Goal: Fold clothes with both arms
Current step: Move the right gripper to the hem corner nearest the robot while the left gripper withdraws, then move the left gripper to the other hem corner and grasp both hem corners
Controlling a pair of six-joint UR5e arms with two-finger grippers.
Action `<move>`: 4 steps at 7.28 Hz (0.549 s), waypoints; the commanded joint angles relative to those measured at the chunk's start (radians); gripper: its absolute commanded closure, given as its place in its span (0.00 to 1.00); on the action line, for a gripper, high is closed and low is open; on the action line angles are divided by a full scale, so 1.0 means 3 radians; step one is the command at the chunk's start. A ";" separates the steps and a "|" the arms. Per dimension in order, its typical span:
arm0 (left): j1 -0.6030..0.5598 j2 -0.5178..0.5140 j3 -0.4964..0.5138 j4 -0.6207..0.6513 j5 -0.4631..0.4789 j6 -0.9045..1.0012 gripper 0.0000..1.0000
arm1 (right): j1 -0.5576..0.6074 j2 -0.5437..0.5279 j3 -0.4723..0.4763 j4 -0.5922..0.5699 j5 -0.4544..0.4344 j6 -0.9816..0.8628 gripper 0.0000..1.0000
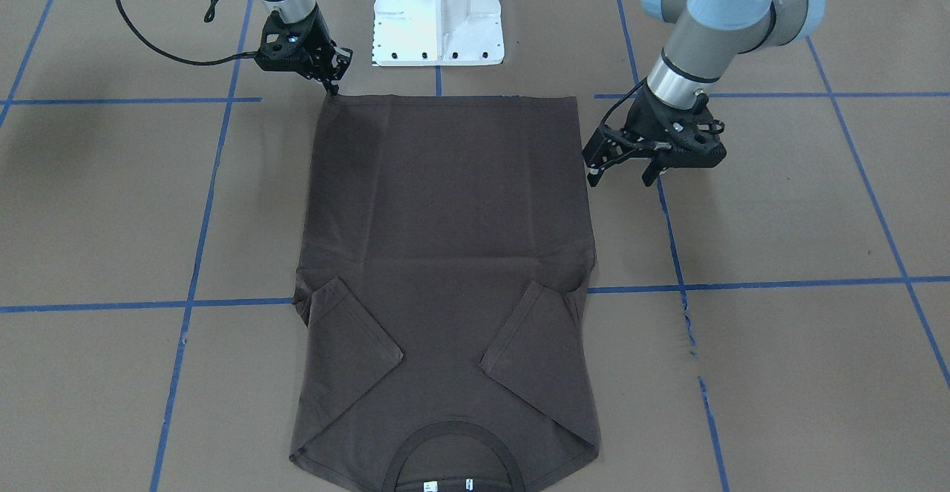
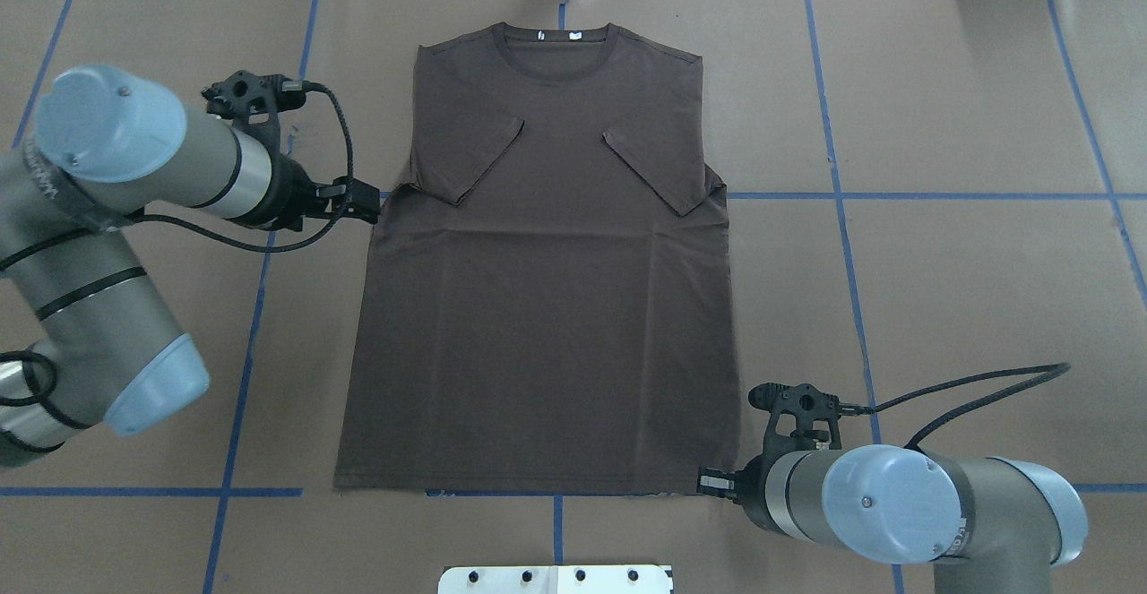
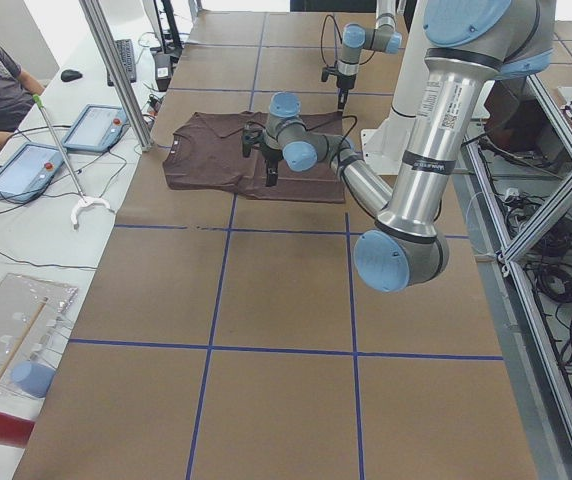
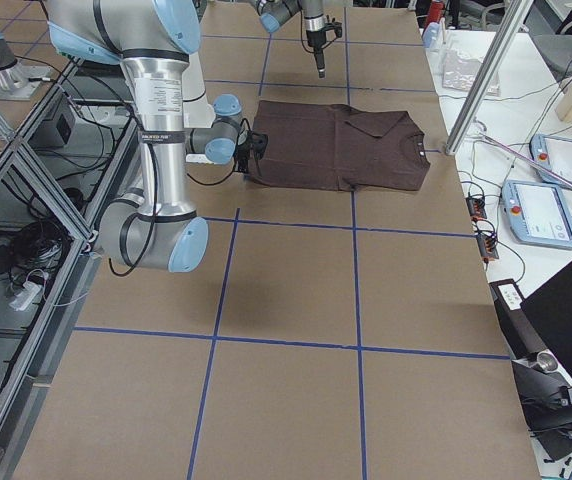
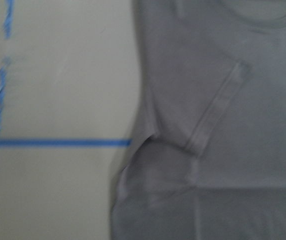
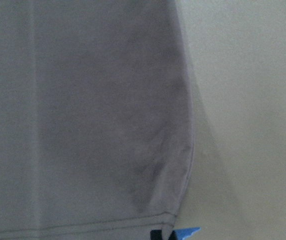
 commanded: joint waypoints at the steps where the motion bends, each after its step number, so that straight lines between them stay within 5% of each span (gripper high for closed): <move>1: 0.0574 0.0613 -0.0382 -0.0192 0.0402 -0.0843 0.01 | 0.0074 0.0008 0.0019 0.0026 0.0017 -0.0045 1.00; 4: 0.1455 0.0468 -0.0321 -0.0147 0.1024 -0.1883 0.06 | 0.0110 0.0014 0.0014 0.0037 0.0027 -0.0050 1.00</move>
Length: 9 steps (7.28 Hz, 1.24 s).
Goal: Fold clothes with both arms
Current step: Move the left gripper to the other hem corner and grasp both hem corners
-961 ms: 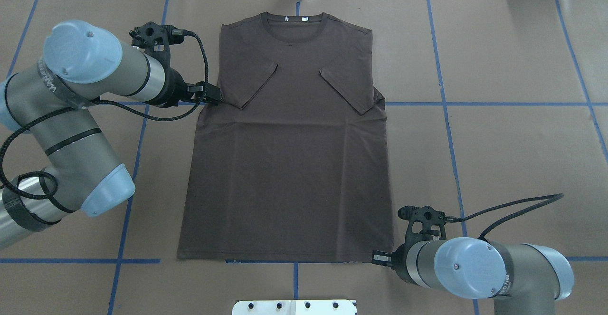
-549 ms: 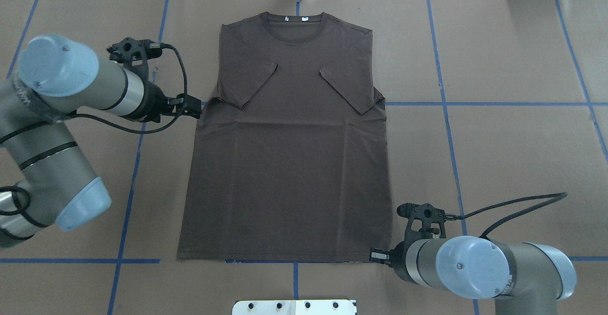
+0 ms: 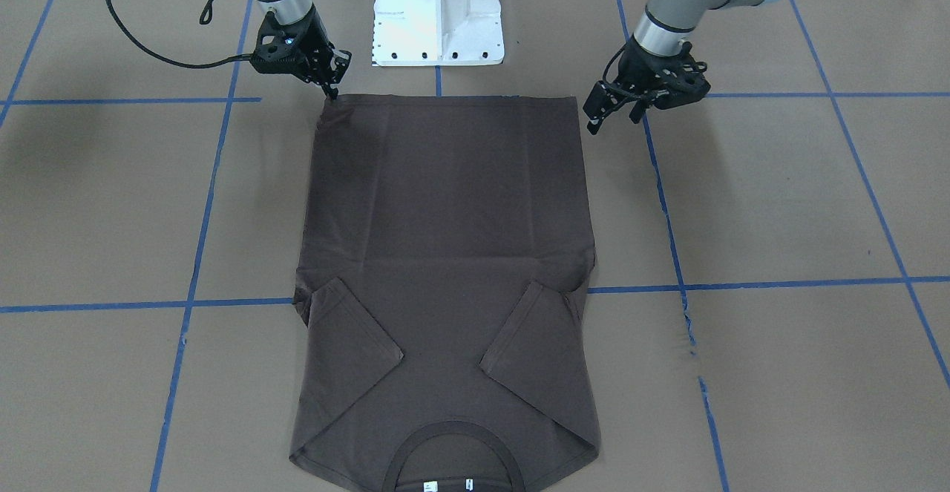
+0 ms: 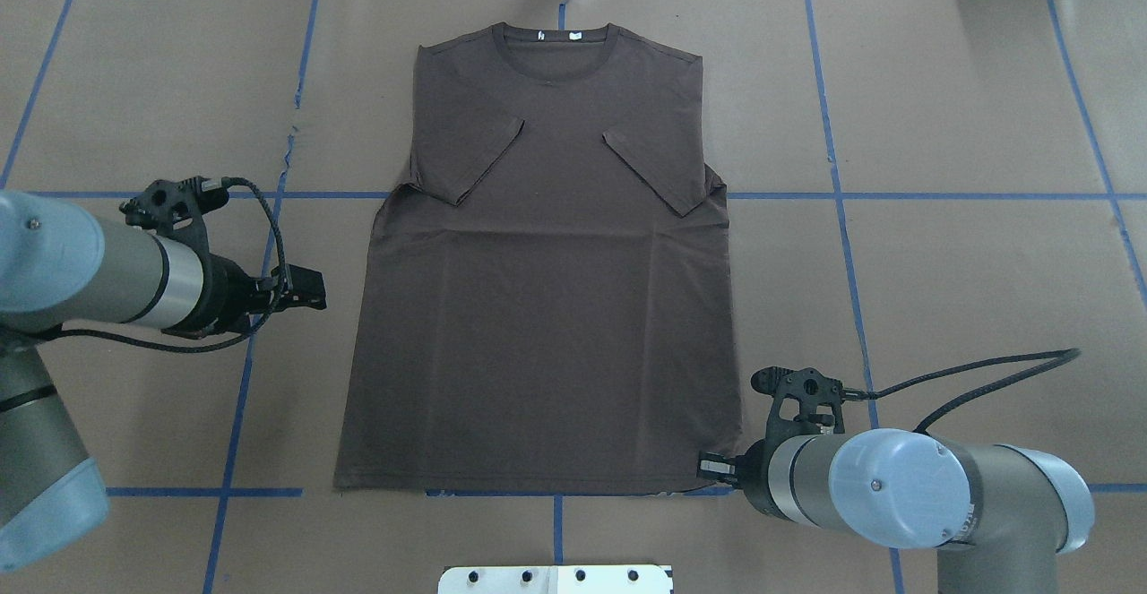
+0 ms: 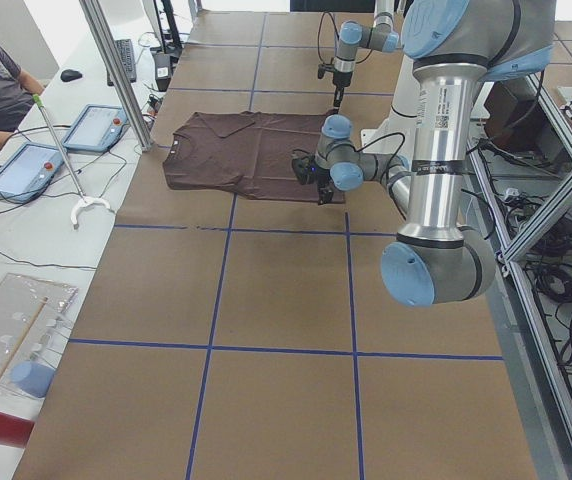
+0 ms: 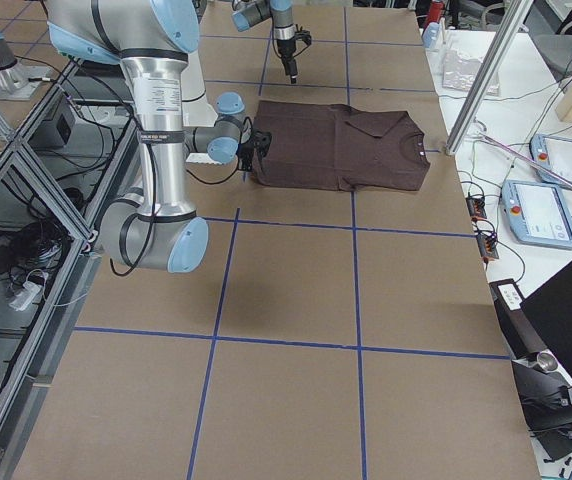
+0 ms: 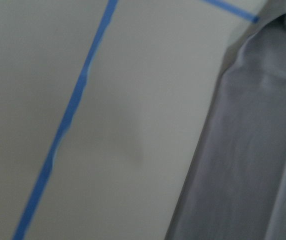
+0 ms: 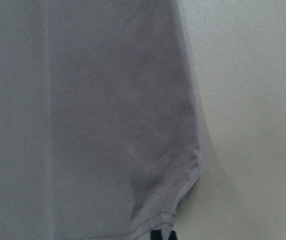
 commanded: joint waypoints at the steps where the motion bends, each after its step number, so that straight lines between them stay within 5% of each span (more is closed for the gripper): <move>1: 0.0410 -0.0146 0.0104 0.0043 0.0215 -0.0424 0.06 | 0.0019 0.0003 0.0005 0.0004 0.0002 -0.0003 1.00; 6: 0.0549 -0.0147 0.0227 0.0069 0.0374 -0.0451 0.14 | 0.0019 0.0014 0.0005 0.0009 0.0007 -0.0003 1.00; 7: 0.0549 -0.0157 0.0217 0.0124 0.0374 -0.0451 0.23 | 0.0019 0.0019 0.0005 0.0009 0.0007 -0.0003 1.00; 9: 0.0570 -0.0157 0.0192 0.0166 0.0374 -0.0451 0.64 | 0.0024 0.0019 0.0005 0.0009 0.0012 -0.0003 1.00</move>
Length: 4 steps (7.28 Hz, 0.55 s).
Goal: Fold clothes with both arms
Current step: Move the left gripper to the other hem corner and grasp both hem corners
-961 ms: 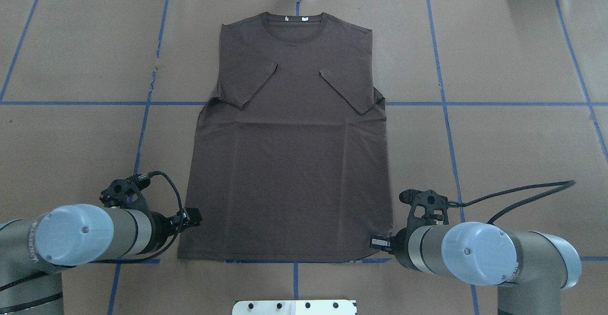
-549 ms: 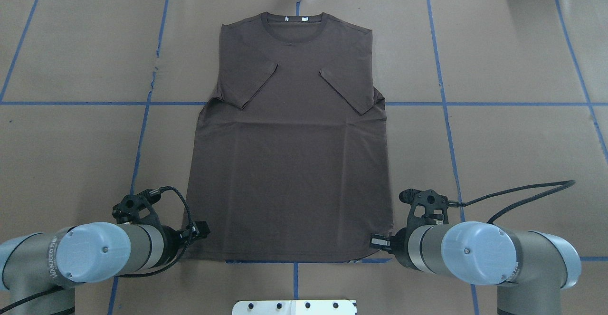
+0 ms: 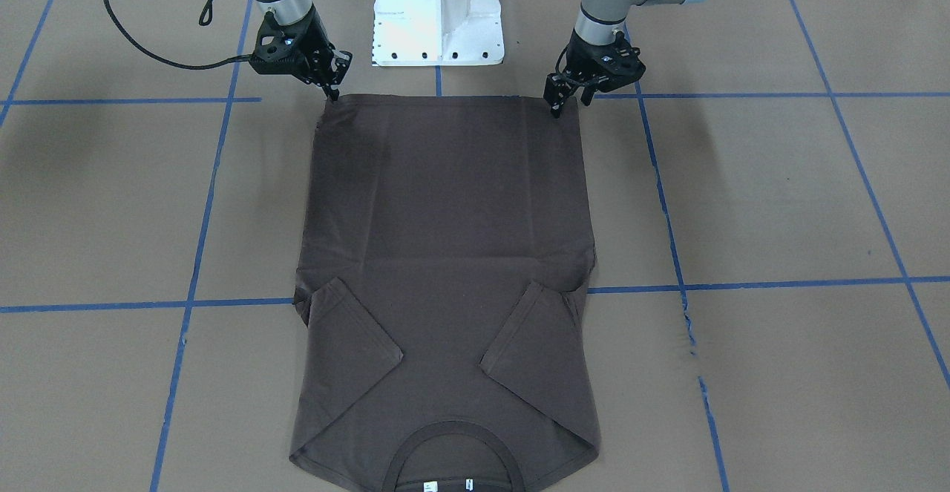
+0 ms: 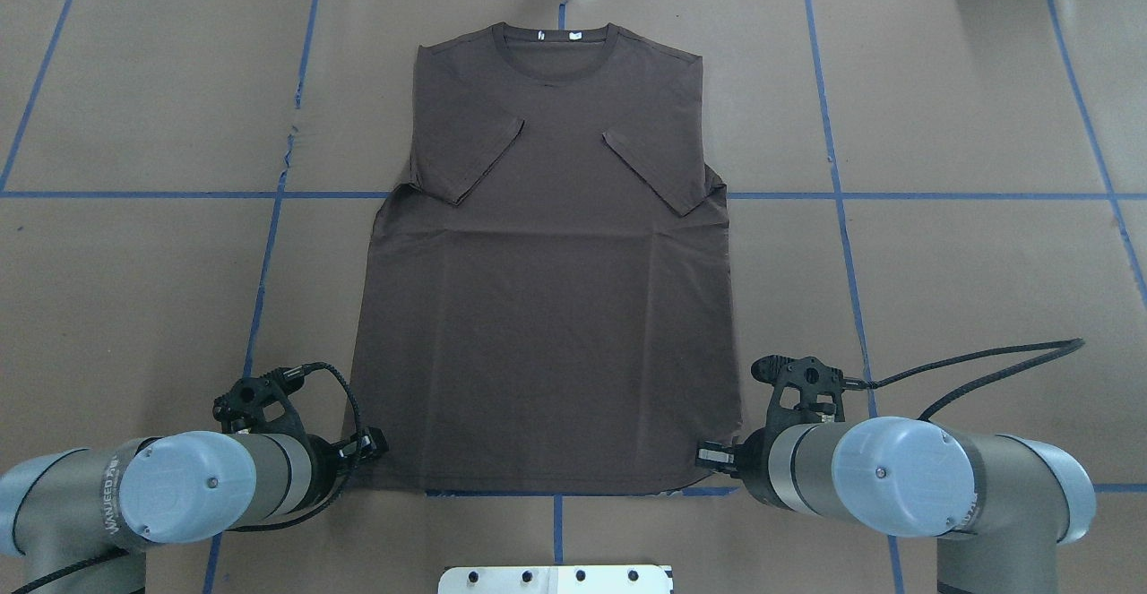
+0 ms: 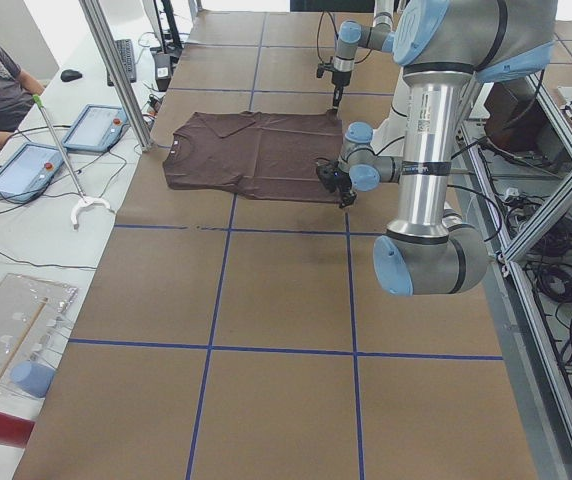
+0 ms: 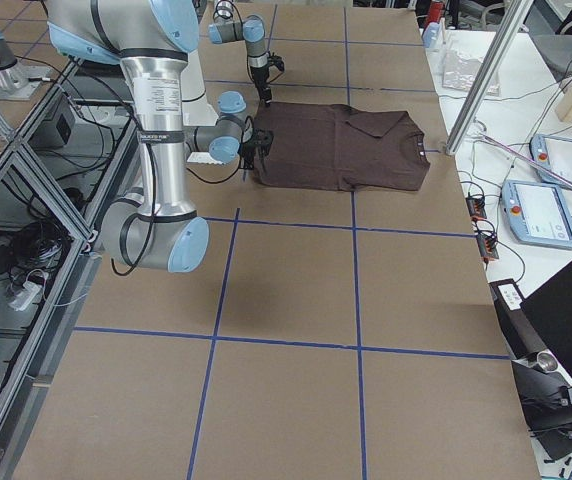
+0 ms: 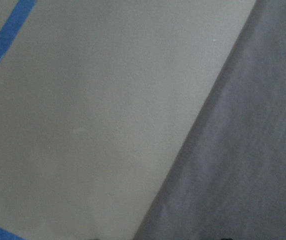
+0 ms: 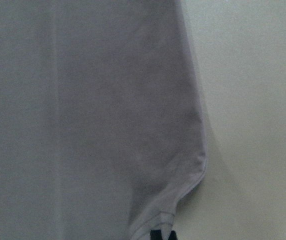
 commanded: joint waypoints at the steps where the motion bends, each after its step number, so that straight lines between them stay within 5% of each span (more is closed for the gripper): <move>1: 0.0035 -0.0021 -0.0016 0.0089 -0.0005 0.0005 0.82 | 0.0003 0.0001 0.0000 0.0000 0.0004 0.0000 1.00; 2: 0.0045 -0.0026 -0.0021 0.0095 -0.0005 0.0010 1.00 | 0.0003 0.0001 0.0000 0.0000 0.0004 0.0000 1.00; 4: 0.0071 -0.0021 -0.0138 0.0120 -0.0020 0.0015 1.00 | 0.0013 0.0001 0.0000 0.0000 0.0009 0.0000 1.00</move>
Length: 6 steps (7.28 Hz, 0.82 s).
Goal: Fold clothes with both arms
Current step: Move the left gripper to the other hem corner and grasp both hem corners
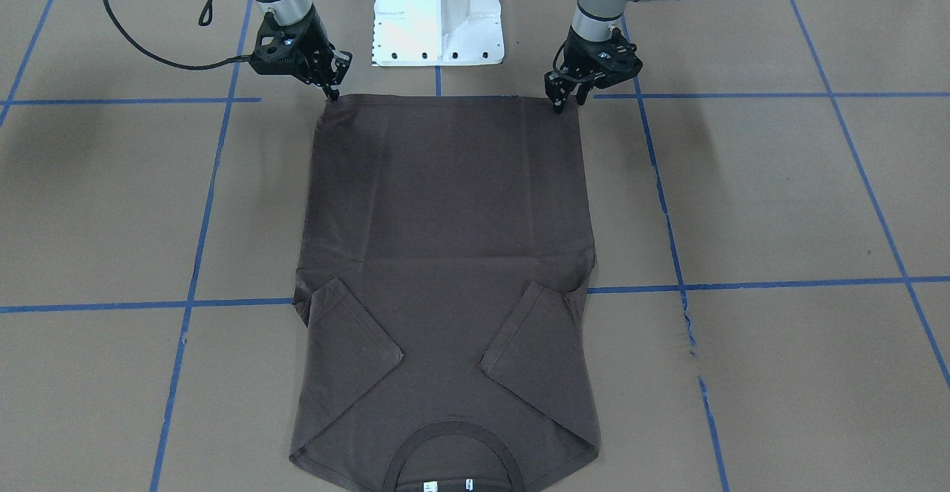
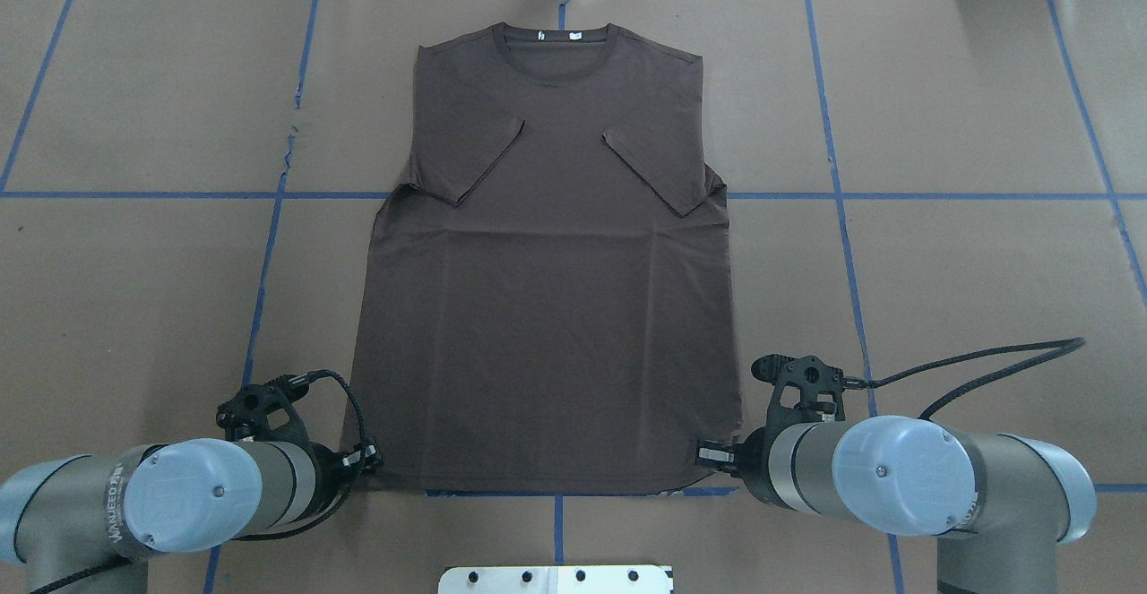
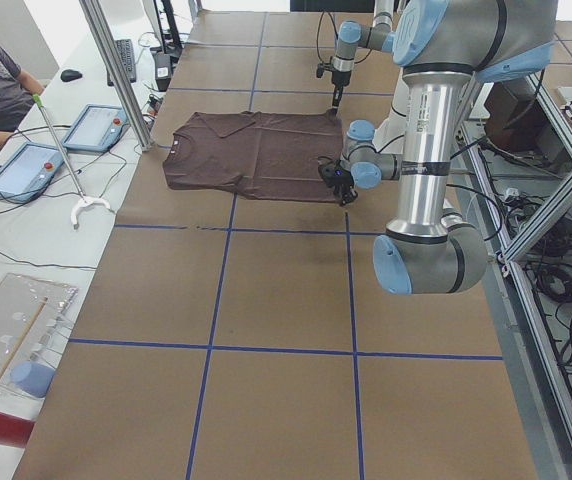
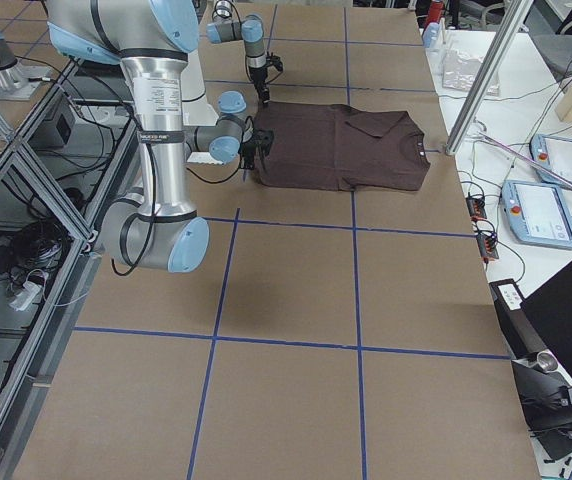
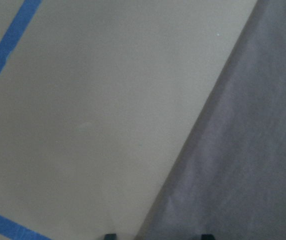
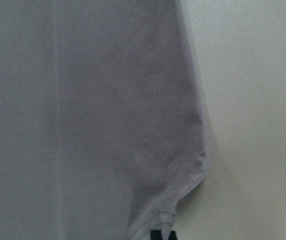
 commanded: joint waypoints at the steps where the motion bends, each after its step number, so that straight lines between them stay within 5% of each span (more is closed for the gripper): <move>1: 0.0014 0.0000 -0.0126 0.0114 -0.0023 0.0005 1.00 | 0.0005 0.0000 0.0000 0.0000 0.0004 0.0000 1.00; 3: 0.0009 -0.0005 -0.0182 0.0141 -0.0029 0.0005 1.00 | 0.0046 0.0000 0.0010 0.0000 0.0060 0.0000 1.00; 6: 0.0171 0.0015 -0.0748 0.0471 -0.0151 0.0117 1.00 | -0.0050 -0.0300 0.0469 -0.0015 0.0254 0.0005 1.00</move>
